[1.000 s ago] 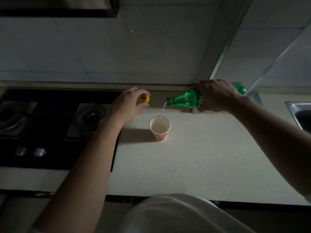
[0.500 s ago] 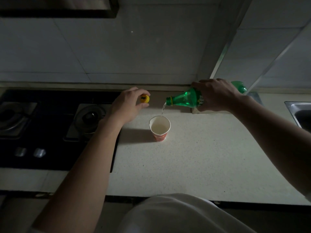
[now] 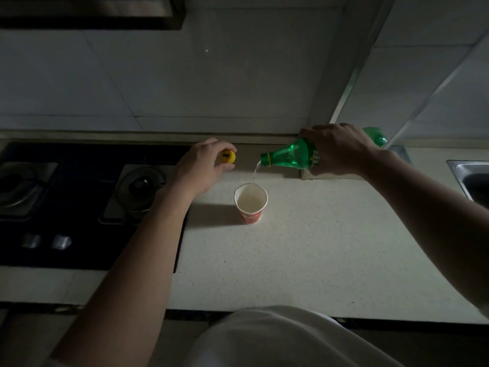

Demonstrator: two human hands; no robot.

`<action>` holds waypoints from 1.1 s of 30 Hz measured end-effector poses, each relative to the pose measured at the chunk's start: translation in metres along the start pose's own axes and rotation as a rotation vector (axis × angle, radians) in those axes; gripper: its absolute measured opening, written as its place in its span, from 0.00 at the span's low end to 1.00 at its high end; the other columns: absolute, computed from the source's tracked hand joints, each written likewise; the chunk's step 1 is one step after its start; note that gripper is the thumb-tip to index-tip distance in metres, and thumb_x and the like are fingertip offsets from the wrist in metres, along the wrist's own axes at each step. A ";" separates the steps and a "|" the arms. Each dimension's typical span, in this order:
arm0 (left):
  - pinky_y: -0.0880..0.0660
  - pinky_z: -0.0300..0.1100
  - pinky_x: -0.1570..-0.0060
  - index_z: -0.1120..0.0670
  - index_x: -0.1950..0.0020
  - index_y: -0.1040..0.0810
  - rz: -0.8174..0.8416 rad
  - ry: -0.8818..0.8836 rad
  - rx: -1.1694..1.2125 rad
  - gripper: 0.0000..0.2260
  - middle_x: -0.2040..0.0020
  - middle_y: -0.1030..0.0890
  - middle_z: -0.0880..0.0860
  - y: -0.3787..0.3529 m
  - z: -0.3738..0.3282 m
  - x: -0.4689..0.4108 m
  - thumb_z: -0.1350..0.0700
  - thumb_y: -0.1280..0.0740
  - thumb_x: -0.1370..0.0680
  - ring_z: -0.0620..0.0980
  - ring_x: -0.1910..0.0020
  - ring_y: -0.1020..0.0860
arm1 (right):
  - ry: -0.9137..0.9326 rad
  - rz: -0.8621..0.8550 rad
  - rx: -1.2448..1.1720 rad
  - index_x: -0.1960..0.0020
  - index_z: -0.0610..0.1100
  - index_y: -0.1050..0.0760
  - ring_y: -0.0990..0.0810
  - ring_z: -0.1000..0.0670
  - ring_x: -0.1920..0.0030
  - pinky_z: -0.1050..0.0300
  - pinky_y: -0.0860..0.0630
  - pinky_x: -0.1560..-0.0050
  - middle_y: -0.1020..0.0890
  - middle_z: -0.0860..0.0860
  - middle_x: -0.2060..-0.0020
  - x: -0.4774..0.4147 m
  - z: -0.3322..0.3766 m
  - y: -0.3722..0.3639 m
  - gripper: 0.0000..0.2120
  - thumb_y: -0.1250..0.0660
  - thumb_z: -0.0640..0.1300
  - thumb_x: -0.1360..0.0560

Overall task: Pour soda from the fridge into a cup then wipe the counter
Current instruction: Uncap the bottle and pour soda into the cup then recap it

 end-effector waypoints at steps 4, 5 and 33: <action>0.25 0.48 0.48 0.49 0.40 0.21 -0.004 -0.004 -0.002 0.15 0.44 0.23 0.49 0.000 -0.001 -0.001 0.53 0.27 0.25 0.50 0.46 0.24 | 0.003 -0.001 0.021 0.31 0.48 0.32 0.18 0.45 0.51 0.48 0.20 0.53 0.18 0.48 0.47 0.000 -0.001 -0.001 0.35 0.23 0.56 0.33; 0.26 0.47 0.48 0.49 0.40 0.21 -0.004 -0.004 -0.001 0.15 0.44 0.23 0.49 0.000 -0.001 -0.001 0.54 0.27 0.25 0.50 0.46 0.25 | 0.004 -0.002 0.023 0.31 0.48 0.32 0.18 0.45 0.51 0.49 0.21 0.53 0.18 0.48 0.47 0.000 -0.001 -0.001 0.35 0.23 0.56 0.33; 0.26 0.46 0.50 0.49 0.39 0.21 0.001 0.006 0.003 0.15 0.45 0.24 0.48 0.000 0.001 0.001 0.53 0.27 0.26 0.49 0.47 0.25 | 0.014 -0.030 0.050 0.29 0.48 0.32 0.18 0.45 0.51 0.47 0.21 0.51 0.18 0.48 0.47 -0.002 -0.006 -0.006 0.36 0.23 0.55 0.33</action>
Point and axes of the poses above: each hand's wrist, its own x-axis away from the middle knuckle, its own y-axis out of the back of the hand, z = x × y, the point moved 4 cm from there along -x, towards the middle knuckle
